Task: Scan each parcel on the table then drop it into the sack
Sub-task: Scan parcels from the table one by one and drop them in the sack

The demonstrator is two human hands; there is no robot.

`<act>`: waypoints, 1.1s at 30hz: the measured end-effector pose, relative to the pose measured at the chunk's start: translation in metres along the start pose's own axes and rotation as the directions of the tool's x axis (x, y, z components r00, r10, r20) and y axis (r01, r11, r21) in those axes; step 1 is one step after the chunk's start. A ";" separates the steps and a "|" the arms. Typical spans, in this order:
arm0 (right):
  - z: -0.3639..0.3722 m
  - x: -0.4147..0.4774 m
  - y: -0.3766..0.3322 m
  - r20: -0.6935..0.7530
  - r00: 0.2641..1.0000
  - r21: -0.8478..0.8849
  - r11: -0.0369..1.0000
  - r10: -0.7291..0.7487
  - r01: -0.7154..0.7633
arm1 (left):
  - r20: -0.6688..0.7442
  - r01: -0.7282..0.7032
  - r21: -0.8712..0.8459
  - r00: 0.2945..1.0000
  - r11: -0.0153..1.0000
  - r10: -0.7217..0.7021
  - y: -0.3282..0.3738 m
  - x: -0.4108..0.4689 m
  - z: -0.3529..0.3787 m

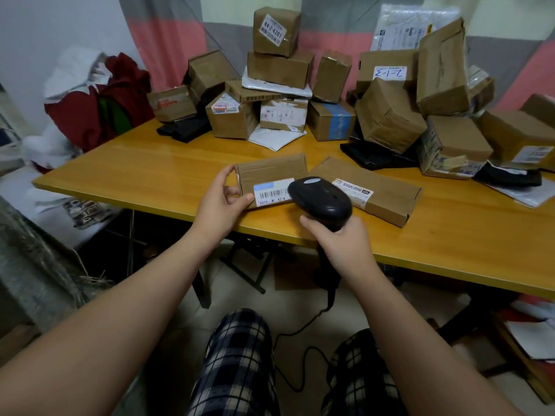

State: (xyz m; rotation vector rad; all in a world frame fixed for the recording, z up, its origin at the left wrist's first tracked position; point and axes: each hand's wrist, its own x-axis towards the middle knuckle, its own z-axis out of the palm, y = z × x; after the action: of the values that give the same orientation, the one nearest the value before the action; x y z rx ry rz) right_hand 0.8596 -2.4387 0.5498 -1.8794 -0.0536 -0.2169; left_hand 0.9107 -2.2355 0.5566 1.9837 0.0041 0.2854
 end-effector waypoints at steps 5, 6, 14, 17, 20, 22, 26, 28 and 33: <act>0.012 -0.011 -0.002 -0.016 0.998 -0.262 0.963 -0.062 0.056 | -0.029 -0.010 -0.031 1.000 0.999 0.009 -0.008 0.005 0.001; 0.012 -0.011 -0.003 -0.026 0.997 -0.267 0.961 -0.073 0.064 | -0.043 -0.008 -0.034 0.999 0.999 0.007 -0.009 0.007 0.001; 0.013 -0.009 0.003 -0.029 0.995 -0.281 0.956 -0.098 0.086 | -0.073 0.027 -0.140 0.997 0.990 -0.037 -0.012 0.013 0.001; 0.012 -0.008 0.007 -0.022 0.994 -0.277 0.956 -0.109 0.099 | -0.081 0.024 -0.157 0.996 0.987 -0.037 -0.012 0.011 0.002; 0.011 -0.008 0.008 -0.018 0.992 -0.282 0.953 -0.122 0.112 | -0.101 0.028 -0.153 0.994 0.988 -0.044 -0.011 0.011 0.002; 0.011 -0.008 0.007 -0.019 0.993 -0.275 0.956 -0.116 0.107 | -0.120 0.030 -0.152 0.992 0.988 -0.049 -0.011 0.011 0.002; 0.010 -0.007 0.008 -0.008 0.993 -0.271 0.956 -0.117 0.111 | -0.147 0.027 -0.119 0.988 0.993 -0.044 -0.012 0.011 0.003; 0.010 -0.006 0.008 -0.005 0.994 -0.266 0.958 -0.112 0.107 | -0.155 0.028 -0.112 0.987 0.993 -0.045 -0.013 0.011 0.003; 0.008 -0.006 0.008 -0.002 0.996 -0.245 0.965 -0.094 0.091 | -0.205 -0.019 -0.146 0.979 0.989 -0.011 -0.017 0.012 0.003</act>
State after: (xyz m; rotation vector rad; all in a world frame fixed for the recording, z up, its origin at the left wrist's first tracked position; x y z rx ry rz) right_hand 0.8560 -2.4328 0.5387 -2.1230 -0.1098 -0.3127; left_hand 0.9249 -2.2299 0.5424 1.8006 0.1087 0.4794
